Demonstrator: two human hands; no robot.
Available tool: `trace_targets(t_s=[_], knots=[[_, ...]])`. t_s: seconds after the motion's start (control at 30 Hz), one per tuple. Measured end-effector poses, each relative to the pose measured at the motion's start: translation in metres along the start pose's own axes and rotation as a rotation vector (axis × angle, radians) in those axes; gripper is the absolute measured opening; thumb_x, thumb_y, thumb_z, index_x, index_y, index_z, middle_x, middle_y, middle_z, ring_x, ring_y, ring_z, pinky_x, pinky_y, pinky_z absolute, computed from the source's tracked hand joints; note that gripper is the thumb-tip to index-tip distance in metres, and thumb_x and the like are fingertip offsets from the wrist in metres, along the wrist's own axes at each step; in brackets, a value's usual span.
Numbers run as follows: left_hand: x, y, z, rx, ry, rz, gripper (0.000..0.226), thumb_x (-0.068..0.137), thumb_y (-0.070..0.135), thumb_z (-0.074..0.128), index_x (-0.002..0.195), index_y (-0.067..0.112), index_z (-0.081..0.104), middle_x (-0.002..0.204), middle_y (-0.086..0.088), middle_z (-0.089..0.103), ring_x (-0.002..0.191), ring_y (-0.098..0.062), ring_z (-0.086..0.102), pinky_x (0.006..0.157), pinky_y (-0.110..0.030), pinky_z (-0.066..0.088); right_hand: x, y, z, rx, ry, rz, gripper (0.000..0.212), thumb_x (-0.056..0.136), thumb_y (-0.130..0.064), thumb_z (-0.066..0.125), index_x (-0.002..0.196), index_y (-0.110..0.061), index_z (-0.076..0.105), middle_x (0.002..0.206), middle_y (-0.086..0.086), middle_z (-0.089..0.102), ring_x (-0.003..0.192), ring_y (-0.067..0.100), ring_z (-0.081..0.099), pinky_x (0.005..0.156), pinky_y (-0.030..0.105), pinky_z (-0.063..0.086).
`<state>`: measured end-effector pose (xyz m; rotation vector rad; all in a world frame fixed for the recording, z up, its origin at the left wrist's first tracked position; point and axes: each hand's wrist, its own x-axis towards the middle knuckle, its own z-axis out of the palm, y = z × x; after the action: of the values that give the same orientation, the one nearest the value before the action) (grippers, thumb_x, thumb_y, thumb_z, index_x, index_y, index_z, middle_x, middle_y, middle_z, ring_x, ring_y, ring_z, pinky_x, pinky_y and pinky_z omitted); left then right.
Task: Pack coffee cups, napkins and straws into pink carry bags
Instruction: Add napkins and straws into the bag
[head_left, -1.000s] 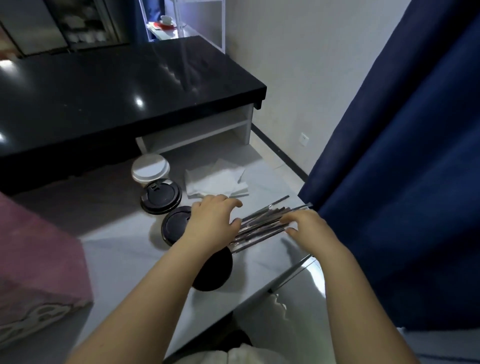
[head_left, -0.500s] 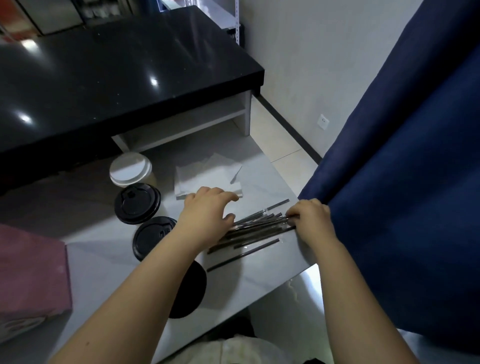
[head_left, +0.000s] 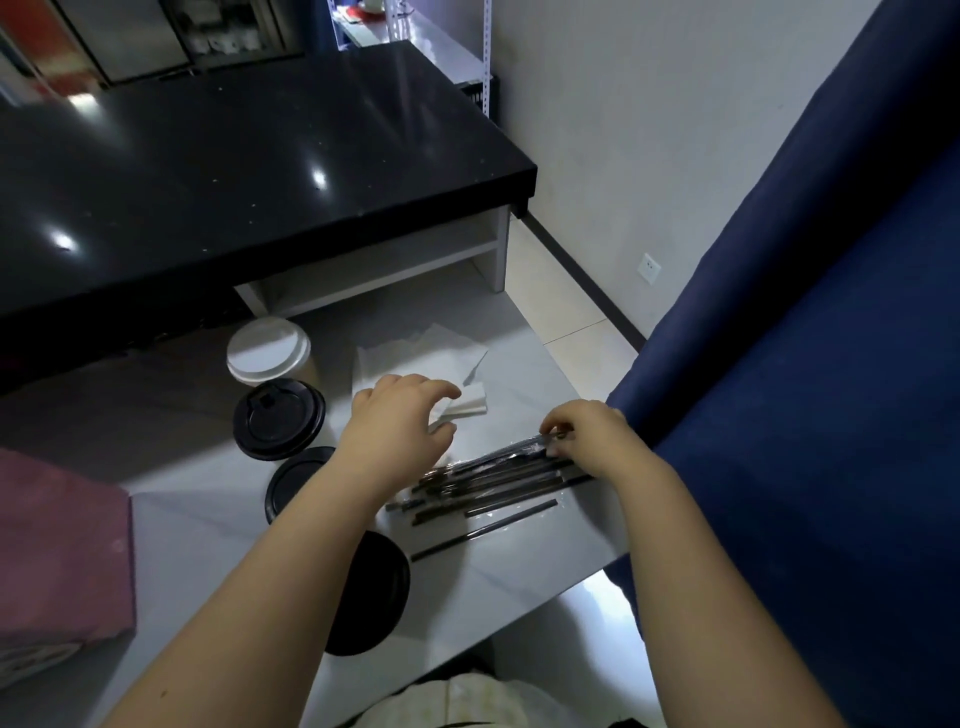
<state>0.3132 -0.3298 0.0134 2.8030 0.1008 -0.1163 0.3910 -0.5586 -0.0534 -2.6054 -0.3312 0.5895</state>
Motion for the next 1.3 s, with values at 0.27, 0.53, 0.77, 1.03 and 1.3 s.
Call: trace_targets(t_s=[0.27,0.53,0.77,1.03,1.3], knots=[[-0.006,-0.004,-0.002,-0.027,0.023,-0.009,0.035,0.092,0.036,0.054,0.128,0.036,0.056,0.129,0.01,0.057,0.126,-0.019,0.042,0.101,-0.04,0.032,0.0,0.004,0.0,-0.081,0.138,0.001,0.017,0.095,-0.028,0.055,0.096,-0.037,0.071,0.101,-0.003,0.063,0.092,0.022,0.045,0.087,0.034,0.038],[-0.01,-0.007,-0.007,-0.051,0.042,-0.018,0.035,0.093,0.036,0.054,0.128,0.036,0.055,0.132,0.011,0.056,0.126,-0.019,0.041,0.104,-0.041,0.031,0.008,-0.025,0.024,-0.197,0.037,-0.157,0.014,0.09,-0.038,0.064,0.104,-0.034,0.066,0.076,-0.013,0.036,0.079,0.014,0.014,0.084,0.036,0.023],[-0.012,-0.01,-0.009,-0.045,0.039,-0.013,0.036,0.093,0.036,0.054,0.129,0.035,0.056,0.132,0.009,0.057,0.127,-0.019,0.042,0.105,-0.041,0.031,0.007,-0.029,0.021,-0.265,0.077,-0.168,0.008,0.089,-0.036,0.065,0.088,-0.031,0.072,0.092,-0.007,0.06,0.1,0.019,0.043,0.087,0.036,0.027],[-0.013,-0.025,-0.038,-0.024,0.141,-0.009,0.036,0.092,0.036,0.056,0.128,0.033,0.056,0.131,0.007,0.057,0.127,-0.021,0.043,0.104,-0.044,0.033,-0.016,-0.042,-0.017,0.125,-0.12,-0.011,0.009,0.097,-0.02,0.052,0.09,-0.02,0.057,0.076,0.001,0.067,0.076,0.017,0.059,0.065,0.026,0.05],[-0.036,-0.058,-0.115,-0.001,0.311,-0.018,0.037,0.09,0.032,0.059,0.126,0.031,0.059,0.125,0.005,0.061,0.122,-0.025,0.048,0.1,-0.046,0.039,-0.034,-0.124,-0.056,0.442,-0.218,-0.235,0.018,0.101,-0.007,0.041,0.106,-0.011,0.058,0.078,0.007,0.07,0.061,0.02,0.062,0.055,0.027,0.048]])
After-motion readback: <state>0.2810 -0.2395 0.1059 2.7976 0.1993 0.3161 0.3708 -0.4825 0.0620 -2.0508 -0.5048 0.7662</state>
